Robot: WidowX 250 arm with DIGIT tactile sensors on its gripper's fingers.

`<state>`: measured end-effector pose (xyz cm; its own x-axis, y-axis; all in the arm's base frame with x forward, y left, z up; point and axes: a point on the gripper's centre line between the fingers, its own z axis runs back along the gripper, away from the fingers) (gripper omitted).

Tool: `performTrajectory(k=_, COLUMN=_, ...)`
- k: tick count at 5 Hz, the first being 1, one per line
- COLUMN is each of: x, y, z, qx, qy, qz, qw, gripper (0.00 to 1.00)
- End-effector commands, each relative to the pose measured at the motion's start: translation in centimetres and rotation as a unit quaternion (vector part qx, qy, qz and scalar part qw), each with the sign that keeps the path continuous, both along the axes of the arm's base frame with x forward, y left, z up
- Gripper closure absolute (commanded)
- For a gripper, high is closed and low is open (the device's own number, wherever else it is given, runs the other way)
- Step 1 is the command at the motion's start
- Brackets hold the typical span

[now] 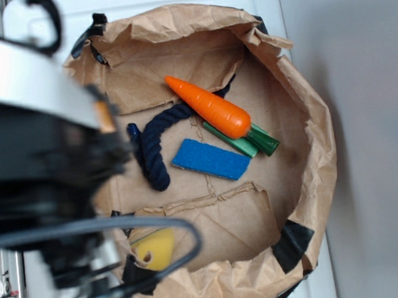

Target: Grab the blue rope.

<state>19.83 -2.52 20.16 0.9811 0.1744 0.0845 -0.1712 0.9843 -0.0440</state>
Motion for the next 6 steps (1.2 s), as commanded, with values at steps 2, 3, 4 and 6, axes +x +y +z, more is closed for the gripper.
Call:
performTrajectory(k=2, x=6.0, y=4.6, z=-7.9, qx=0.002, qy=-0.025, qz=0.101, qw=0.995, gripper=0.00)
performTrajectory(k=3, x=6.0, y=4.6, z=-7.9, qx=0.002, qy=-0.025, qz=0.101, qw=0.995, gripper=0.00)
performTrajectory(k=4, x=6.0, y=4.6, z=-7.9, qx=0.002, qy=-0.025, qz=0.101, qw=0.995, gripper=0.00)
performTrajectory(k=6, x=6.0, y=4.6, z=-7.9, qx=0.002, qy=-0.025, qz=0.101, qw=0.995, gripper=0.00)
